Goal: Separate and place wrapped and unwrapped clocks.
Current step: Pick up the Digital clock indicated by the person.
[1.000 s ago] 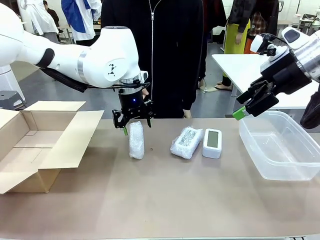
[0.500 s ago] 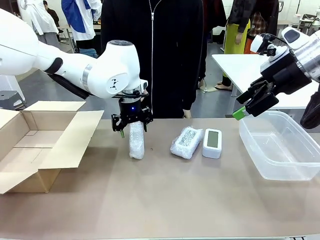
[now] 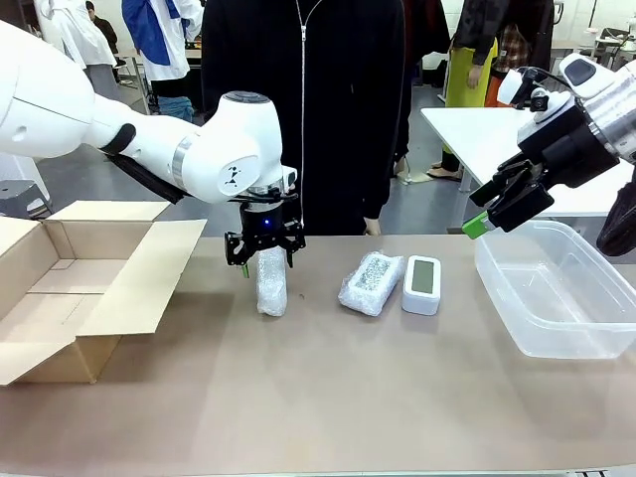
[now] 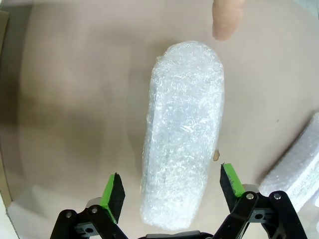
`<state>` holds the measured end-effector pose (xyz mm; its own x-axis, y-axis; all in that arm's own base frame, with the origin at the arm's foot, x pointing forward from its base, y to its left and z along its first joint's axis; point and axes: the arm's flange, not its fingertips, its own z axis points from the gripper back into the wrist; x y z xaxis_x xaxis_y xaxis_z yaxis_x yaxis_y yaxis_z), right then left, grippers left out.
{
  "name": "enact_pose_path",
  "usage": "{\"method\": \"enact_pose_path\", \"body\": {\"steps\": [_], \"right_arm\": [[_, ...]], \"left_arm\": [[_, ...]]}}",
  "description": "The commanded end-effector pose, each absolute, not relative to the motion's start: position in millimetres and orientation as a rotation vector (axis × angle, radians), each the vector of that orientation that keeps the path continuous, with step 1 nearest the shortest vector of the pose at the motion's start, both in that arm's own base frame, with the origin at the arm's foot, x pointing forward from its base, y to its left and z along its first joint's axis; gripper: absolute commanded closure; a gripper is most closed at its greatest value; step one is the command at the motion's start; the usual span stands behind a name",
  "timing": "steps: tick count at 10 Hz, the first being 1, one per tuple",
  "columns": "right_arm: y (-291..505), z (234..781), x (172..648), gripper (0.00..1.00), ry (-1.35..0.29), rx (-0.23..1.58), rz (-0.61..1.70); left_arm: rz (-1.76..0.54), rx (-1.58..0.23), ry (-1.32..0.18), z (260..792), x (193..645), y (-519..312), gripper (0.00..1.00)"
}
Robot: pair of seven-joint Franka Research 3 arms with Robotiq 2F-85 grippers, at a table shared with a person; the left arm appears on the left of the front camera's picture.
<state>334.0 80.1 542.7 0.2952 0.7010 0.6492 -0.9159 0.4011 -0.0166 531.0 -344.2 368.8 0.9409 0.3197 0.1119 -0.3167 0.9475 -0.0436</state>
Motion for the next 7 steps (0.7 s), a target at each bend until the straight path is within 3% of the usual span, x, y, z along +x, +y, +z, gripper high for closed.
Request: {"method": "enact_pose_path", "body": {"steps": [1, 4, 5, 6, 7], "right_arm": [[80.3, 542.9, 337.6, 0.0, -0.641, 0.433, 1.122], [80.3, 542.9, 337.6, 0.0, -0.641, 0.433, 1.122], [80.3, 542.9, 337.6, 0.0, -0.641, 0.433, 1.122], [80.3, 542.9, 337.6, 0.0, -0.641, 0.433, 1.122], [80.3, 542.9, 337.6, 0.0, -0.641, 0.433, 1.122]], "left_arm": [[0.322, -0.006, -0.147, 364.8, 539.8, -350.4, 0.0], [0.305, -0.008, -0.134, 357.5, 545.9, -348.9, 0.0], [0.327, 0.004, -0.126, 356.8, 547.0, -347.3, 0.2], [0.32, 0.014, -0.126, 356.0, 547.4, -346.2, 0.2], [0.314, 0.016, -0.121, 355.8, 547.8, -345.6, 0.39]]}}
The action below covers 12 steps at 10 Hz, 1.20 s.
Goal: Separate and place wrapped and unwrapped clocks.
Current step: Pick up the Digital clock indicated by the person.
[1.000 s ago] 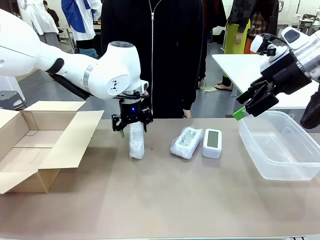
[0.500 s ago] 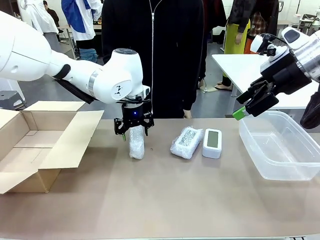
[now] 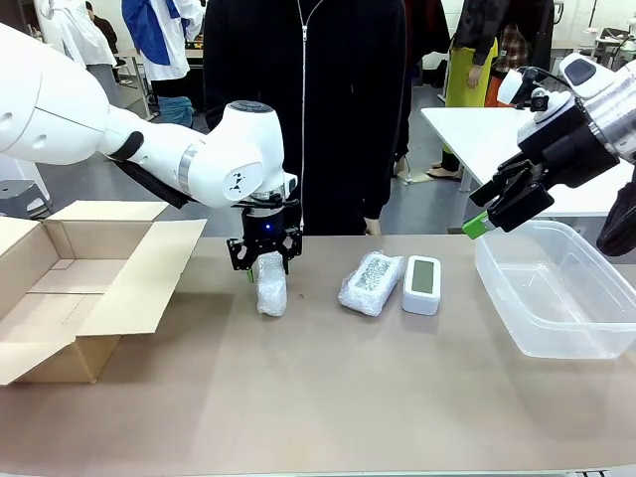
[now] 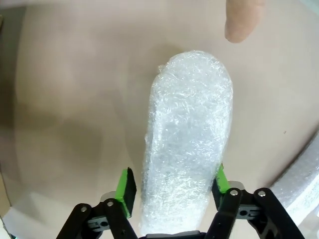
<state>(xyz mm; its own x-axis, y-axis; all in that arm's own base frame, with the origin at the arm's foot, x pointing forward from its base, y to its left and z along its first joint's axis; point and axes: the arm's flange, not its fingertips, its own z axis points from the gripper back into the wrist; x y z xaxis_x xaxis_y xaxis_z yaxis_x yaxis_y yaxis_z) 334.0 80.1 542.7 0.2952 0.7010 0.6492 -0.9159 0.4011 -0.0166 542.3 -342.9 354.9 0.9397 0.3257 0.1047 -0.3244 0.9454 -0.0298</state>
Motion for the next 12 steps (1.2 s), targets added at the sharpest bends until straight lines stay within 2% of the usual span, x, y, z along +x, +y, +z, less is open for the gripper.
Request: {"method": "enact_pose_path", "body": {"steps": [1, 2, 3, 4, 5, 6, 7, 12], "right_arm": [[80, 543, 338, 0.0, -0.641, 0.433, 1.122], [80, 543, 338, 0.0, -0.641, 0.433, 1.122], [80, 543, 338, 0.0, -0.641, 0.433, 1.122], [80, 543, 338, 0.0, -0.641, 0.433, 1.122], [80, 543, 338, 0.0, -0.641, 0.433, 1.122], [80, 543, 338, 0.0, -0.641, 0.433, 1.122], [80, 543, 338, 0.0, -0.641, 0.433, 1.122], [80, 543, 338, 0.0, -0.641, 0.433, 1.122]], "left_arm": [[0.308, 0.013, -0.115, 356, 548, -346, 0.24], [0.303, 0.008, -0.111, 356, 548, -346, 0.59], [0.298, 0.011, -0.11, 358, 547, -346, 0.44], [0.292, 0.008, -0.109, 360, 546, -345, 0.79], [0.286, 0.001, -0.104, 360, 545, -345, 0.64], [0.287, -0.009, -0.103, 361, 544, -343, 0.98], [0.28, -0.035, -0.109, 371, 538, -342, 0.84], [0.185, -0.098, -0.118, 514, 456, -332, 0.84]]}}
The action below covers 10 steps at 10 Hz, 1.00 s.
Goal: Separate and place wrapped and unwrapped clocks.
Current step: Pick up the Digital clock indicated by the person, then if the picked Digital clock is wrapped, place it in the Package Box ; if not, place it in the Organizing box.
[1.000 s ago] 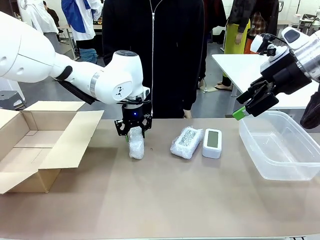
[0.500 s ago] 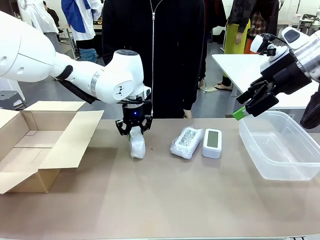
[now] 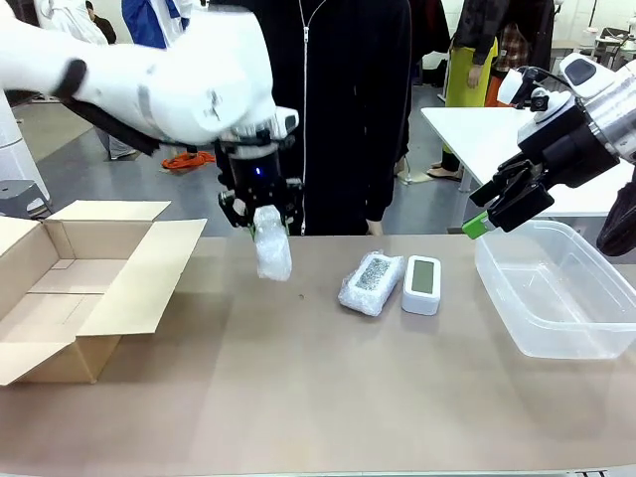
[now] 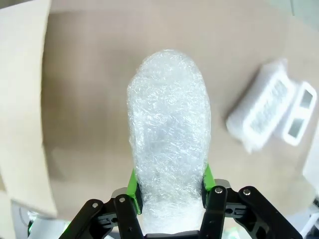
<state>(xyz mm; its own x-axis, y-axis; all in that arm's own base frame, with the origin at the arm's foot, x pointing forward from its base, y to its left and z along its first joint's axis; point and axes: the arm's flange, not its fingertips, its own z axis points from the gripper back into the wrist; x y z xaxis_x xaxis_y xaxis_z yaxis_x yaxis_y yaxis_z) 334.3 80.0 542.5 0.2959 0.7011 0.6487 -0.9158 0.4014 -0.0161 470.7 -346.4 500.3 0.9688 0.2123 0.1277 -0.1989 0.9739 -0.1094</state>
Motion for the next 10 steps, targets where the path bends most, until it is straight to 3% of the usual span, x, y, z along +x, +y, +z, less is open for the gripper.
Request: {"method": "enact_pose_path", "body": {"steps": [1, 3, 4, 10], "right_arm": [[80, 543, 338, 0.0, -0.641, 0.433, 1.122], [80, 543, 338, 0.0, -0.641, 0.433, 1.122], [80, 543, 338, 0.0, -0.641, 0.433, 1.122], [80, 543, 338, 0.0, -0.641, 0.433, 1.122]], "left_arm": [[0.162, -0.13, -0.113, 535, 441, -332, 0.84], [0.209, -0.129, -0.037, 540, 438, -336, 0.84], [0.184, -0.112, -0.131, 551, 433, -343, 0.84], [0.184, -0.112, -0.131, 551, 433, -343, 0.84]]}}
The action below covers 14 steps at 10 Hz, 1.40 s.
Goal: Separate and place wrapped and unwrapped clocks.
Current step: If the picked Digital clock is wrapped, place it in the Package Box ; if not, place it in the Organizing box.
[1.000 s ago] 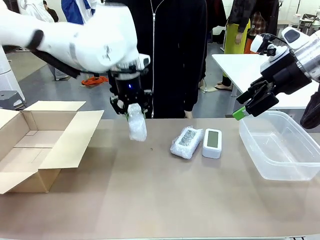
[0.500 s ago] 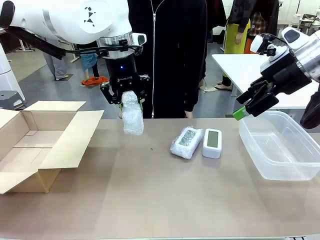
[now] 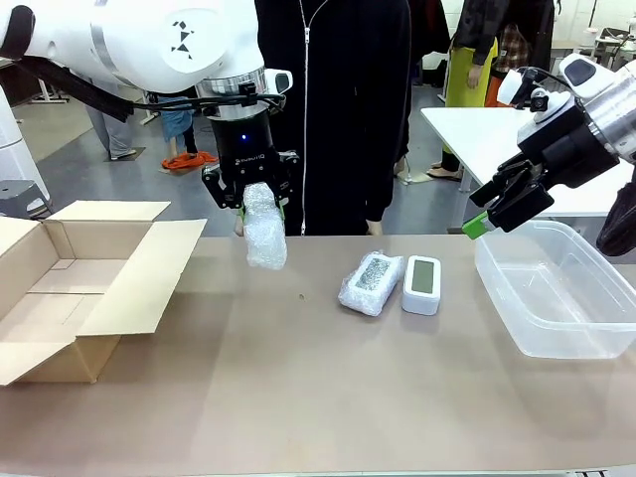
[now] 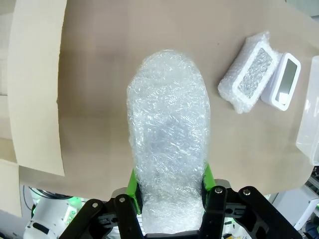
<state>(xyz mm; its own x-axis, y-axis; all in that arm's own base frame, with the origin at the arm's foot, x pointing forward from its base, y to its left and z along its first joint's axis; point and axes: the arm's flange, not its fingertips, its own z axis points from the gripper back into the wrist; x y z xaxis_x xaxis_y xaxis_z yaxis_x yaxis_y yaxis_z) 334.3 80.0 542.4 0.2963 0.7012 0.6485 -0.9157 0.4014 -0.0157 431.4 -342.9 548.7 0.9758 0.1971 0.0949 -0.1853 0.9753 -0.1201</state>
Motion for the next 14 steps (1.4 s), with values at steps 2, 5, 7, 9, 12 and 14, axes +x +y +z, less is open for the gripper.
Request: {"method": "enact_pose_path", "body": {"steps": [2, 5, 7, 9, 12, 14], "right_arm": [[80, 543, 338, 0.0, -0.641, 0.433, 1.122], [80, 543, 338, 0.0, -0.641, 0.433, 1.122], [80, 543, 338, 0.0, -0.641, 0.433, 1.122], [80, 543, 338, 0.0, -0.641, 0.433, 1.122], [80, 543, 338, 0.0, -0.641, 0.433, 1.122], [80, 543, 338, 0.0, -0.641, 0.433, 1.122]], "left_arm": [[0.184, -0.112, -0.131, 551, 433, -343, 0.84], [0.184, -0.112, -0.131, 551, 433, -343, 0.84], [0.184, -0.112, -0.131, 551, 433, -343, 0.84], [0.192, -0.111, -0.107, 549, 431, -343, 0.47], [0.286, -0.073, -0.185, 564, 435, -253, 0.47], [0.342, -0.036, -0.204, 556, 454, -175, 0.47]]}}
